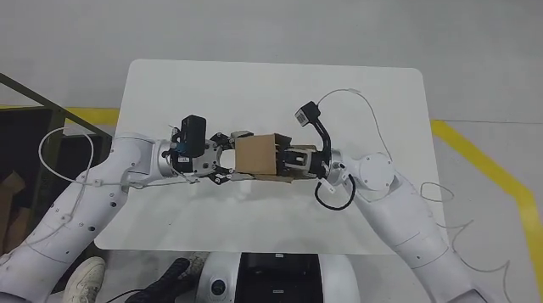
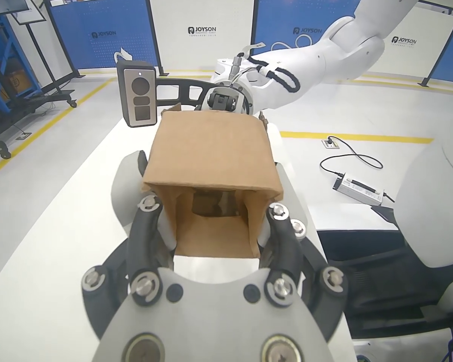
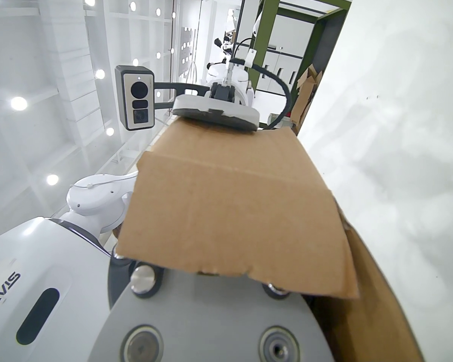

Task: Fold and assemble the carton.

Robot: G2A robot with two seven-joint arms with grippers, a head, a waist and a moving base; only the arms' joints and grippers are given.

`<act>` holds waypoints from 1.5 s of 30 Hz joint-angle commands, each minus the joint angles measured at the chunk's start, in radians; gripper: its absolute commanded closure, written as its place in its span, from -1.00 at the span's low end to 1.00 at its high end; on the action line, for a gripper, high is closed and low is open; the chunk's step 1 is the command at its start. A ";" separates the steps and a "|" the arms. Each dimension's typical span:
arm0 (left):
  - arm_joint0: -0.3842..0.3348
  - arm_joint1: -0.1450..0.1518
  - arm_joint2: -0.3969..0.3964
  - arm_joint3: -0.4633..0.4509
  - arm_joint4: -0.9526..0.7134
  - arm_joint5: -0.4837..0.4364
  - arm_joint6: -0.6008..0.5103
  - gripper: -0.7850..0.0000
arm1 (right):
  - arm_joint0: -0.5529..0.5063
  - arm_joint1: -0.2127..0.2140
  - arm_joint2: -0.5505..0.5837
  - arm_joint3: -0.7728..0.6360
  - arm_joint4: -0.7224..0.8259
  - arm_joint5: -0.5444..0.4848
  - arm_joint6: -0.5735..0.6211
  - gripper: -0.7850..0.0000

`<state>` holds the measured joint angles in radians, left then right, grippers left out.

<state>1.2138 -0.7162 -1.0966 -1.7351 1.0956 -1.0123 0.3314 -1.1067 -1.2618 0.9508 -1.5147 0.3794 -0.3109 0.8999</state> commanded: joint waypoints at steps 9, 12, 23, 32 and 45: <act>0.004 0.005 0.002 -0.004 -0.017 0.000 0.006 -0.29 | -0.028 0.008 0.035 -0.020 0.021 -0.006 -0.007 1.00; 0.001 0.005 0.006 -0.005 -0.019 0.000 0.003 -0.27 | -0.020 0.003 0.015 -0.019 0.028 -0.007 -0.003 1.00; -0.013 0.003 0.021 -0.002 -0.031 0.000 0.006 -0.22 | 0.026 -0.021 -0.053 0.021 0.063 -0.024 -0.002 1.00; -0.021 0.000 0.026 0.001 -0.037 0.000 0.014 -0.16 | 0.052 -0.034 -0.086 0.041 0.054 -0.019 -0.004 1.00; -0.016 0.000 0.020 0.012 -0.041 0.000 0.020 -0.28 | 0.043 -0.028 -0.041 0.048 0.042 -0.024 -0.022 1.00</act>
<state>1.1966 -0.7170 -1.0749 -1.7251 1.0550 -1.0121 0.3506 -1.0598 -1.2922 0.9020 -1.4646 0.4219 -0.3342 0.8780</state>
